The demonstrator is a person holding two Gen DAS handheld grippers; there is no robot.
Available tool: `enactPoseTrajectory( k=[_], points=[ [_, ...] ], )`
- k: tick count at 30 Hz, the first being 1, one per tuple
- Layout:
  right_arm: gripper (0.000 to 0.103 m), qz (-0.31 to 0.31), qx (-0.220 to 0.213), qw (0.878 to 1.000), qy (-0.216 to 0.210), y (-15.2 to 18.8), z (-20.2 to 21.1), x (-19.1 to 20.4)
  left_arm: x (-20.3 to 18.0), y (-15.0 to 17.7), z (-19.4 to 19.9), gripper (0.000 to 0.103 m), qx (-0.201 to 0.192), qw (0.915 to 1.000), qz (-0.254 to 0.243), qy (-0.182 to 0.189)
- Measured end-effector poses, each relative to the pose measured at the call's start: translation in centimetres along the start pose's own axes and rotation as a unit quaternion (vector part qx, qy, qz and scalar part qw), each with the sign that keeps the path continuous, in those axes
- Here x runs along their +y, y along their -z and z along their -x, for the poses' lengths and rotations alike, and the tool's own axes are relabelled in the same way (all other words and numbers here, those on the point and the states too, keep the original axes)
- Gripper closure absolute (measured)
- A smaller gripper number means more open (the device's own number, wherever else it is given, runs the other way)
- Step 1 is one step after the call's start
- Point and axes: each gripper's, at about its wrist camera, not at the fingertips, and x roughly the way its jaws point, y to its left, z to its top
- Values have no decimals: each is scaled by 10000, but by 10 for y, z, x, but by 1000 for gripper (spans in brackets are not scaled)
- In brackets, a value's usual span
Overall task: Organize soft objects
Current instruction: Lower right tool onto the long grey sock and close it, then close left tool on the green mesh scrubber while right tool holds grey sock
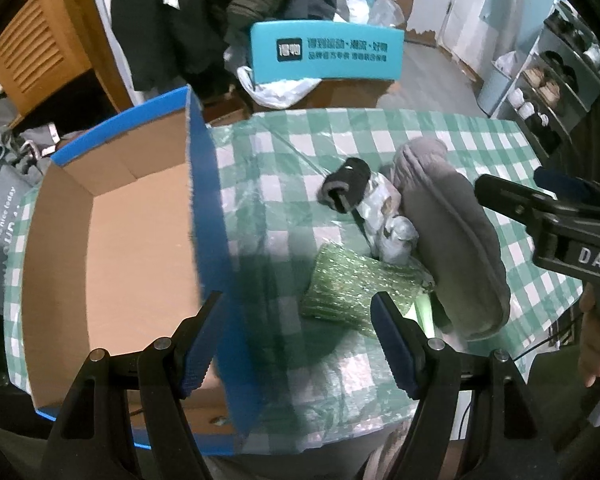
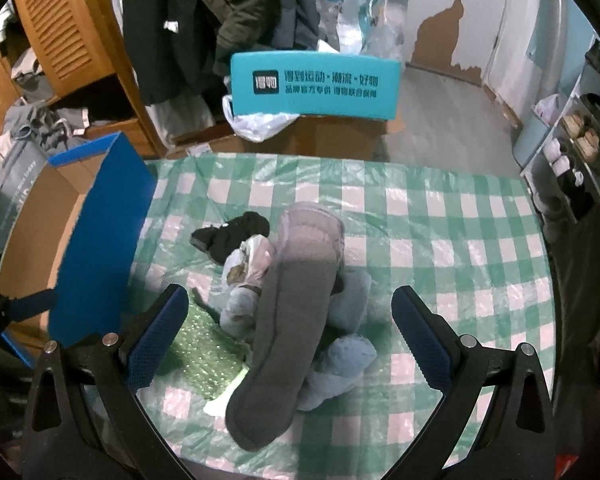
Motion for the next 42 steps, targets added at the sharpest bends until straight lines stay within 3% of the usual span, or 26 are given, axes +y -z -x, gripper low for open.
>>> enactPoseTrajectory(
  k=[14,22,29,35,42],
  points=[
    [3,-173,571,9981,-123,9,-36,-12,-26,-4,-33,28,427,9987,-108,241],
    [23,-127,895,9957,-214,16,-51,-14,-35,-3,-56,28,698,9969,-106,346],
    [65,-254,1090,9926,-480,22,-56,-22,-38,1,-80,28,992,9945,-81,329],
    [78,-256,973,9937,-484,20,-50,-24,-39,2,-100,28,1218,9921,-23,305],
    [78,-277,913,9941,-507,19,-45,-26,-38,1,-114,28,1212,9925,-109,151]
  ],
)
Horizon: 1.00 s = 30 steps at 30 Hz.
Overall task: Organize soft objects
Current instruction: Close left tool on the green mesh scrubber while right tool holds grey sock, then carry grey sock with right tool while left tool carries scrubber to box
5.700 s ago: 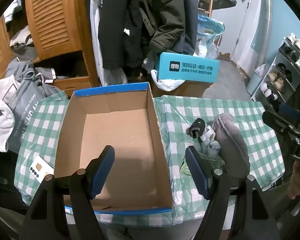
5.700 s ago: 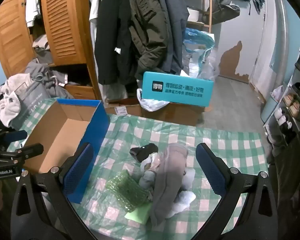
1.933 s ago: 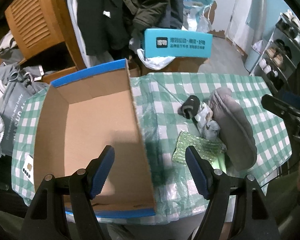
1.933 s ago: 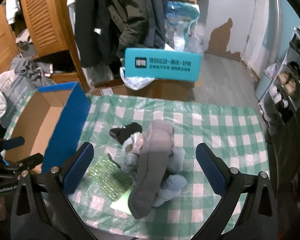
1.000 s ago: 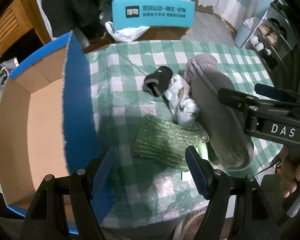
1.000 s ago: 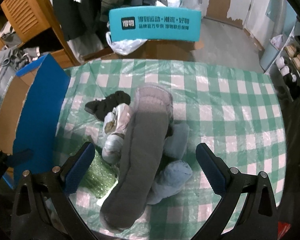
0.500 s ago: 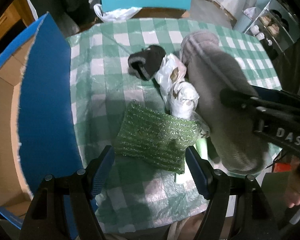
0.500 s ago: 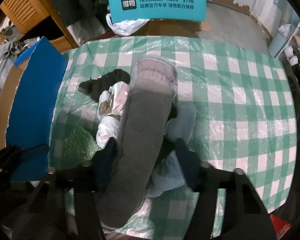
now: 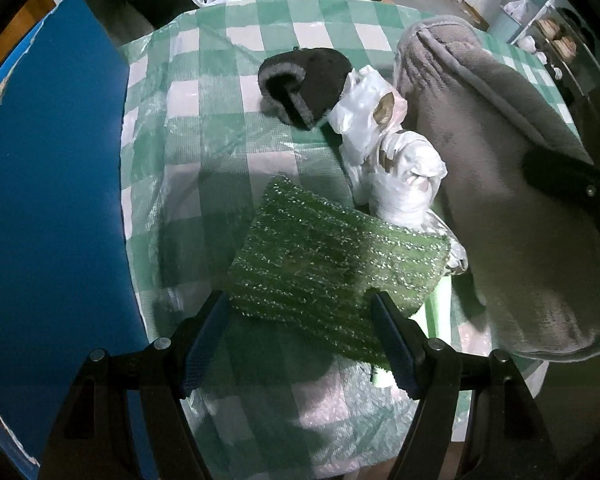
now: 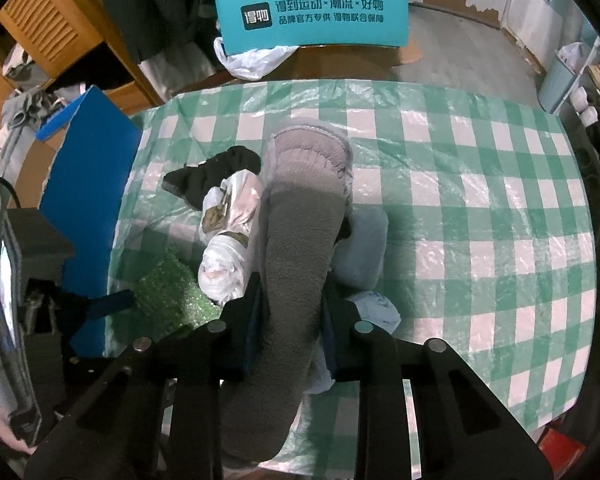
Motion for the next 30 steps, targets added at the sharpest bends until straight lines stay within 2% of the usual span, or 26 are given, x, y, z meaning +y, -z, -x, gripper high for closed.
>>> enactPoseTrajectory(
  k=[3,4,7,9,12,20,30],
  points=[
    [78,18,-50,10000,12,0,3,1,0,-1,-2,29,-73,10000,-42,-18],
    [78,18,-66,10000,14,0,4,1,0,0,-3,32,-97,9999,-66,-50],
    [79,29,-113,9999,5,-1,7,1,-3,3,-6,53,-232,9994,-165,-206],
    [79,45,-137,9999,6,0,9,2,-2,4,-8,79,-237,9994,-200,-145],
    [82,86,-185,9998,-5,-1,12,5,4,1,-7,87,-239,9996,-150,-39],
    [83,99,-420,9991,-17,-4,28,6,12,2,12,90,-433,9988,-237,-4],
    [83,85,-727,9972,-155,-6,55,13,13,-5,57,90,-911,9956,-186,82]
  ],
)
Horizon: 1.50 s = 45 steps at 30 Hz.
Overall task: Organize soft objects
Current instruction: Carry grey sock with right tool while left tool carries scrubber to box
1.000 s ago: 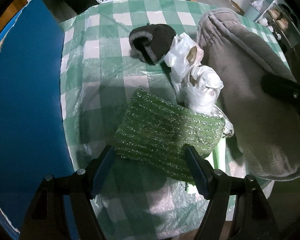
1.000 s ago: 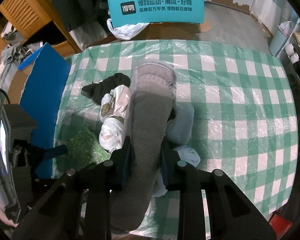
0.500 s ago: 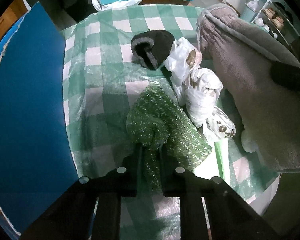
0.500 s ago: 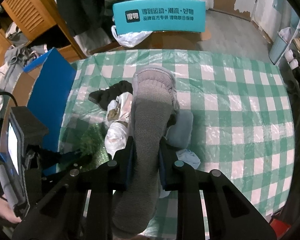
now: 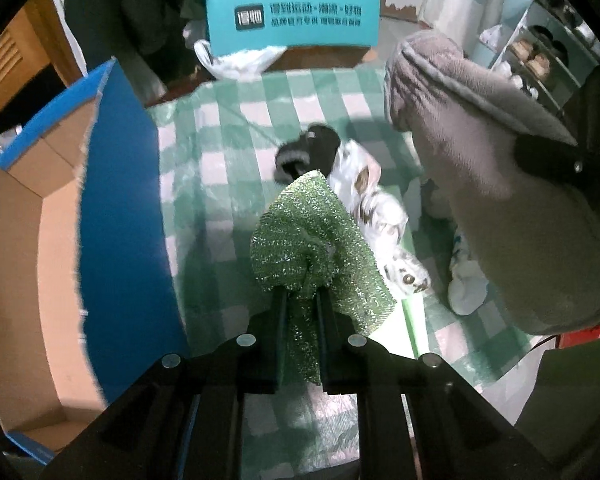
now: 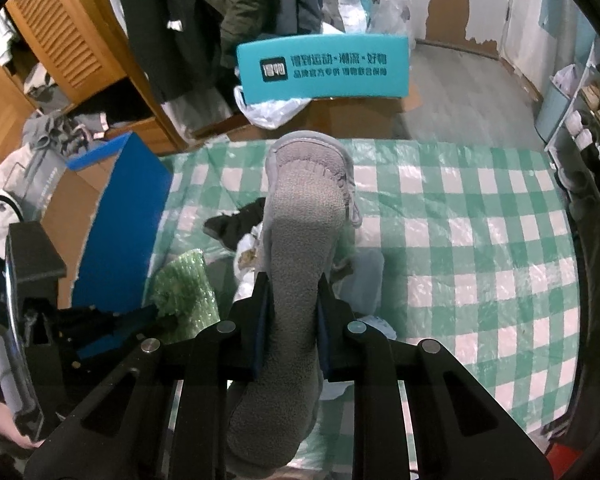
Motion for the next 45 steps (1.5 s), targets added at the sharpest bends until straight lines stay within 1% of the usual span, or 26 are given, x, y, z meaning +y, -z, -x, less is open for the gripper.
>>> enactPoseTrajectory(
  k=[3,5,8,11,21,29,36,39,45],
  points=[
    [83,43,-91,9999,-44,-2,8,5,4,-3,14,90,-166,9998,57,-10],
    [83,81,-146,9998,-81,-3,12,9,6,-1,30,90,-248,9997,75,-37],
    [83,122,-226,9996,-136,-5,18,15,12,7,44,90,-386,9992,99,-73],
    [83,158,-306,9992,-181,-8,24,22,16,7,59,90,-537,9985,95,-110],
    [83,304,-493,9977,-342,-18,36,48,36,15,98,90,-882,9958,171,-166],
    [83,508,-595,9954,-560,-25,43,82,65,22,115,90,-1040,9934,433,-235],
    [83,723,-650,9922,-777,-31,49,117,98,33,130,90,-1193,9897,717,-328],
    [83,814,-648,9910,-846,-35,48,133,110,37,135,90,-1263,9878,805,-422],
    [83,974,-586,9888,-968,-41,41,164,136,44,141,90,-1293,9849,1055,-465]
  ],
)
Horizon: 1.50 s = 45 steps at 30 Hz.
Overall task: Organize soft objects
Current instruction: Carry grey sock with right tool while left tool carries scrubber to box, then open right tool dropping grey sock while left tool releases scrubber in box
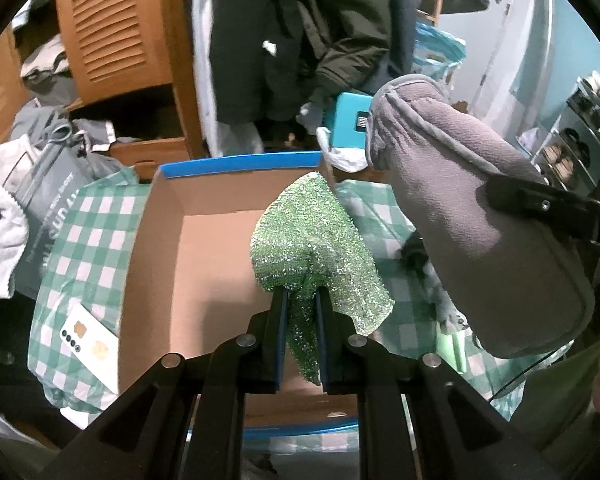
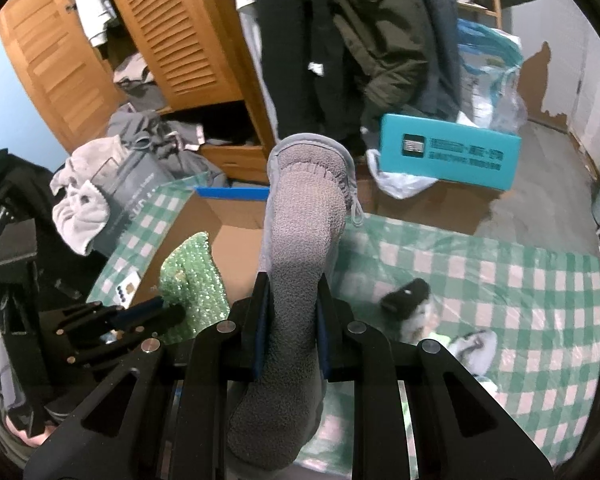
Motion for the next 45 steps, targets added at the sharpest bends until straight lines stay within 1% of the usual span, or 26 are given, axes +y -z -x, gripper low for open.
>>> enactPoseTrajectory(
  k=[8,16,29,31,33,34,36,37,39,41,45],
  points=[
    [83,157,135,9997,-157,-10,-22,34,32,2,1,90,-1,9995,265,-145],
    [83,246,310,9991,-163,-14,-46,53,60,7,-3,90,95,9981,491,-368],
    [83,355,654,9971,-179,-9,-77,70,75,10,-7,89,228,9962,710,-459],
    [78,400,670,9968,-201,-9,-79,72,76,11,-7,89,229,9960,740,-449],
    [76,459,643,9967,-166,-8,-79,75,77,11,-7,83,243,9956,769,-474],
    [74,488,590,9970,-116,-8,-77,76,76,11,-7,82,247,9956,774,-467],
    [64,535,485,9974,-52,-8,-74,77,76,11,-6,74,250,9954,803,-450],
    [61,549,438,9975,-9,-9,-72,77,76,11,-6,73,225,9955,810,-446],
    [42,582,337,9977,102,-10,-68,77,74,10,-5,70,189,9956,798,-444],
    [39,592,252,9978,167,-10,-64,75,72,10,-5,69,172,9959,767,-442],
    [39,569,231,9979,189,-10,-61,71,68,10,-6,69,179,9964,715,-407]
  ],
)
